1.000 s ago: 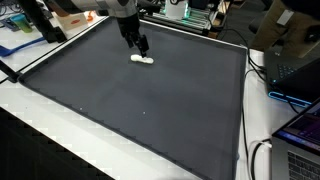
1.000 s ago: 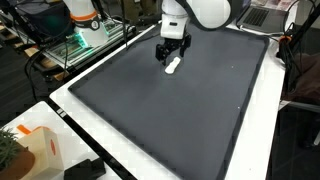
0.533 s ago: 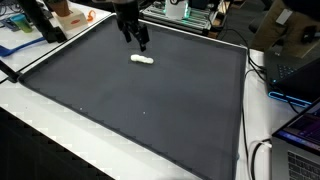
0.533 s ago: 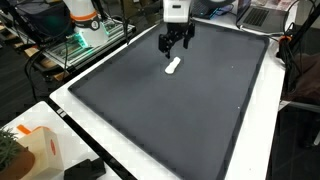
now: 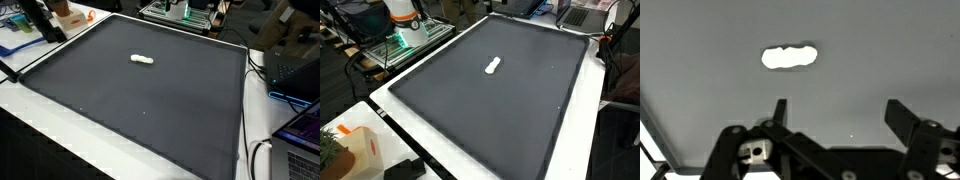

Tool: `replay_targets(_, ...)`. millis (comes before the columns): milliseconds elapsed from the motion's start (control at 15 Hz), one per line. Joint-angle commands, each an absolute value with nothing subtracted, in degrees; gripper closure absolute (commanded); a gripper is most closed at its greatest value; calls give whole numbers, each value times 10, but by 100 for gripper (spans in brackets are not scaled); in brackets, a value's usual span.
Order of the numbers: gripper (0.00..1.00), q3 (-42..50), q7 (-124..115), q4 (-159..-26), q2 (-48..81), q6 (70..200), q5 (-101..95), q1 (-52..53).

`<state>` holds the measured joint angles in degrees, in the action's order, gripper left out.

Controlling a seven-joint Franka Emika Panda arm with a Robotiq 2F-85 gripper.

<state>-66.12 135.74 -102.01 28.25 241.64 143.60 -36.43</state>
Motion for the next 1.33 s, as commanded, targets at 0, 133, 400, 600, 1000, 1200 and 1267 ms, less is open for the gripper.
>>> replay_targets(0,0,-746,1302,-1142,205,2410,1438,-448)
replay_targets(133,0,-724,1314,-1101,229,2413,1438,-415)
replay_targets(400,0,-767,1288,-1146,211,2410,1436,-457)
replay_targets(600,0,-778,1272,-1180,168,2334,1437,-491)
replay_targets(1000,0,-951,1272,-1318,78,2139,1441,-671)
replay_targets(1200,0,-1060,1249,-1370,61,2127,1437,-749)
replay_targets(1267,0,-1095,1230,-1382,59,2132,1433,-770)
